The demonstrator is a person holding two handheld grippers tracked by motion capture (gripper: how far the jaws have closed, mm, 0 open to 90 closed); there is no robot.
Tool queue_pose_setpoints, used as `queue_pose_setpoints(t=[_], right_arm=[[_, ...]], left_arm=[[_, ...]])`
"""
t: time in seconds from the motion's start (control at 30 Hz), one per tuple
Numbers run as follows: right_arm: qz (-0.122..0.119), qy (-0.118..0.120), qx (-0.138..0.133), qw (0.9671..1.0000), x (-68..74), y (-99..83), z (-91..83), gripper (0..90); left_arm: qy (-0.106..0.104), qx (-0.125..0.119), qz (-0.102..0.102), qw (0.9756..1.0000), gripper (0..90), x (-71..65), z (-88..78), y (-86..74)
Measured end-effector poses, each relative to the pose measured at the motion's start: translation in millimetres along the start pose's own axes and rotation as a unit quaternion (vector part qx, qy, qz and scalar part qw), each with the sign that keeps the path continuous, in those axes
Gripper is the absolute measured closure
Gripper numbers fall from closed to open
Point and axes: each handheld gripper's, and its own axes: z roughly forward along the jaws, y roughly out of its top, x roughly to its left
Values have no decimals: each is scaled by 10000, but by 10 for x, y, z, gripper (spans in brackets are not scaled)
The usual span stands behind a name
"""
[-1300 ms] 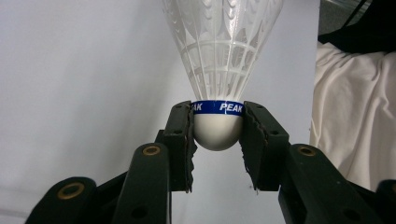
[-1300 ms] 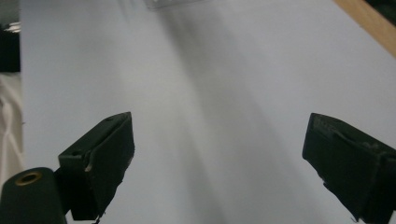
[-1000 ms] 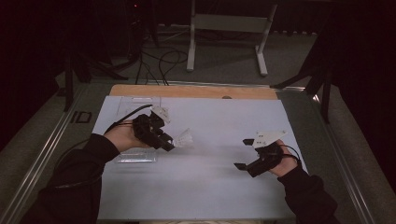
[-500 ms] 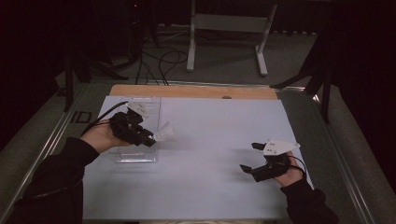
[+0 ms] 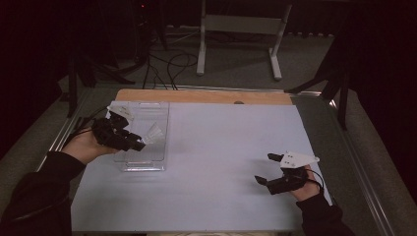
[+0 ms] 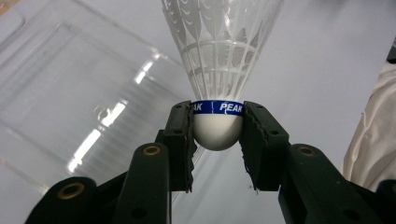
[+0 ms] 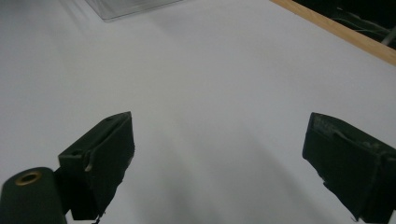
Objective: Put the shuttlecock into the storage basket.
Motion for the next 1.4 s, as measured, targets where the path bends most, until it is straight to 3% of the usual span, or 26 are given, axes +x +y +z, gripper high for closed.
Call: queue_pose_setpoints(t=[0.07, 0.27, 0.4, 0.67, 0.77, 0.87, 1.03, 1.23, 1.33, 1.4], right_arm=[[-4, -47, -20, 10000, -6, -7, 2, 93], [67, -60, -100, 9999, -23, -20, 5, 93], [83, -50, -66, 9999, -10, -31, 21, 93], [99, 9, -36, 9999, -9, -48, 44, 93], [111, 11, -28, 9999, -5, -47, 47, 93], [104, 18, -6, 9999, -3, -49, 53, 93], [92, 27, 33, 9999, 2, -56, 64, 93], [99, 30, 44, 9999, 0, -60, 65, 94], [101, 27, 40, 9999, 0, -62, 65, 94], [111, 20, 50, 9999, -2, -64, 66, 94]], left_arm=[[-41, -88, -77, 9999, 658, 18, -32, -41], [172, -93, -369, 9991, 658, 80, -52, -151], [115, -211, -633, 9977, 658, 125, -47, -218], [335, -226, -1027, 9939, 658, 168, 16, -337], [551, -182, -1286, 9900, 658, 192, 45, -402], [751, -49, -1577, 9846, 658, 223, 73, -439], [866, -67, -1902, 9779, 657, 253, 107, -505], [1003, -178, -2048, 9735, 657, 230, 165, -561], [1129, -92, -2114, 9708, 657, 225, 202, -583], [1134, -24, -2098, 9711, 657, 221, 222, -590]])
